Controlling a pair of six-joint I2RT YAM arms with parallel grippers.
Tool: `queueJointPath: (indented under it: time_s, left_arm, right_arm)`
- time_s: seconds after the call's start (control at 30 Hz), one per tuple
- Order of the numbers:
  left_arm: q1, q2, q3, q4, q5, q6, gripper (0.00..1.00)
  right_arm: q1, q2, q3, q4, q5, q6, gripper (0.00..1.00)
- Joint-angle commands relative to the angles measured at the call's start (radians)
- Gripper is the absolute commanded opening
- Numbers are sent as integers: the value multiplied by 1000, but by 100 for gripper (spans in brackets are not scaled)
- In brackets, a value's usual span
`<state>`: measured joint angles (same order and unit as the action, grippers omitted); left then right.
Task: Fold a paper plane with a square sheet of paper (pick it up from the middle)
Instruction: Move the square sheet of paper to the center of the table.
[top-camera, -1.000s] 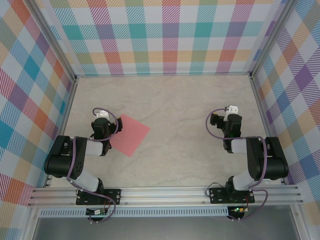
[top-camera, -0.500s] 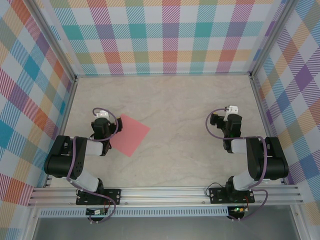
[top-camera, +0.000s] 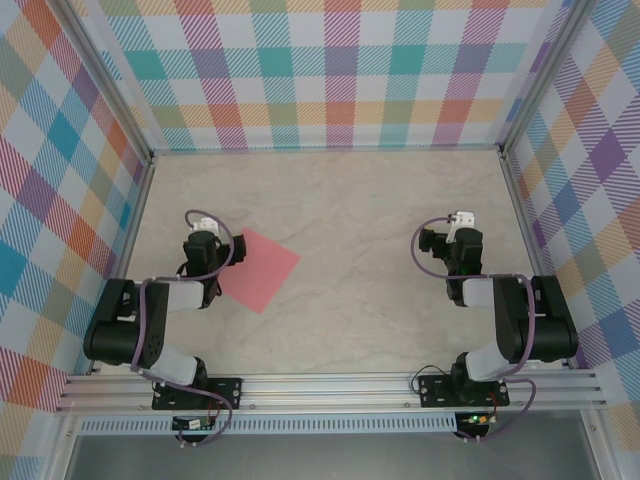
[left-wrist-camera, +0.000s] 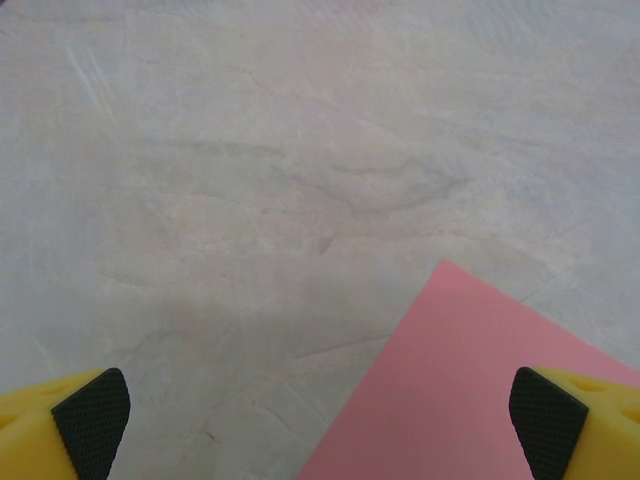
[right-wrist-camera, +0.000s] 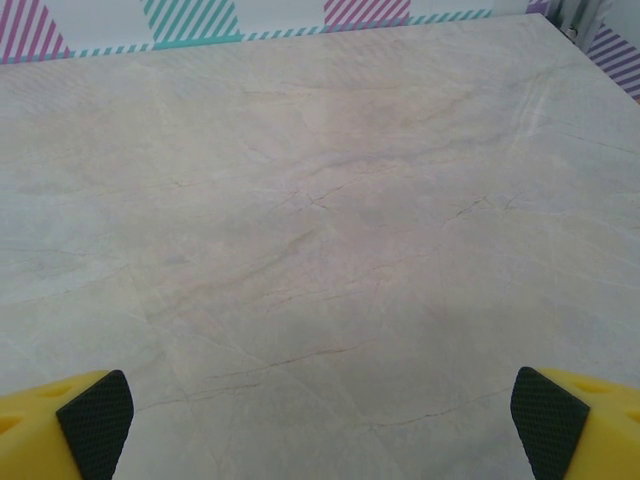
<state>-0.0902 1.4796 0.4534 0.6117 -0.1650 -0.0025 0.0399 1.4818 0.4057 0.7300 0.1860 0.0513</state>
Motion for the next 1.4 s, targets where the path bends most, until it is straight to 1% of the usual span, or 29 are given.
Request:
queueJointPath:
  time_s: [0.0, 0.03, 0.07, 0.13, 0.23, 0.3, 0.33, 0.37, 0.4, 0.43, 0.5, 0.6, 0.67, 0.73, 0.8, 0.87, 0.93, 1.0, 1.07, 1.17, 1.23, 1.3, 1.37]
  left_arm:
    - [6, -126, 88, -171, 68, 14, 100]
    - [7, -157, 95, -187, 81, 10, 100]
    - [6, -181, 111, -222, 79, 3, 100]
    - [9, -215, 141, -279, 100, 0, 100]
    - [10, -252, 189, -387, 122, -49, 100]
    - [13, -271, 234, -505, 88, -159, 100]
    - [15, -280, 277, -603, 48, -227, 100]
    - [16, -287, 315, -711, -15, -320, 100]
    - [19, -293, 336, -793, -54, -399, 100]
    - [26, -303, 340, -852, -45, -455, 100]
    - [49, -330, 313, -841, 98, -463, 100]
    - [50, -339, 296, -849, 232, -472, 100]
    - [50, -304, 311, -881, 318, -482, 100]
    - [48, -259, 323, -923, 403, -487, 100]
    - [45, -227, 313, -921, 446, -503, 100]
    - [37, -208, 284, -902, 466, -539, 100]
    - [19, -189, 275, -906, 477, -549, 100]
    - [-5, -180, 268, -922, 449, -553, 100]
    - [-18, -159, 261, -926, 448, -565, 100]
    - [-53, -125, 244, -861, 438, -582, 100]
    - [-71, -80, 263, -868, 448, -581, 100]
    - [-94, -32, 287, -880, 411, -576, 100]
    - [-100, -11, 287, -918, 399, -597, 100]
  right_arm:
    - [9, -144, 116, -309, 13, 37, 100]
    - [9, -181, 166, -435, 15, 63, 100]
    - [11, -212, 205, -520, -13, 75, 100]
    - [10, -267, 273, -675, -46, 122, 100]
    - [10, -332, 364, -876, -128, 241, 100]
    - [9, -358, 408, -973, -232, 324, 100]
    - [10, -367, 420, -1003, -285, 359, 100]
    - [11, -374, 424, -1025, -313, 421, 100]
    - [10, -378, 424, -1048, -342, 461, 100]
    - [10, -377, 422, -1055, -402, 473, 100]
    - [10, -371, 416, -1065, -496, 494, 100]
    - [11, -373, 392, -1067, -558, 547, 100]
    - [12, -367, 384, -1056, -657, 539, 100]
    - [14, -355, 402, -1110, -682, 528, 100]
    - [18, -348, 408, -1148, -708, 530, 100]
    - [31, -348, 393, -1148, -766, 533, 100]
    - [53, -347, 365, -1132, -775, 538, 100]
    - [68, -325, 344, -1115, -791, 550, 100]
    - [87, -290, 337, -1101, -824, 551, 100]
    - [125, -249, 348, -1100, -839, 533, 100]
    - [147, -236, 364, -1111, -837, 526, 100]
    - [157, -230, 381, -1120, -828, 520, 100]
    - [160, -226, 390, -1125, -817, 515, 100]
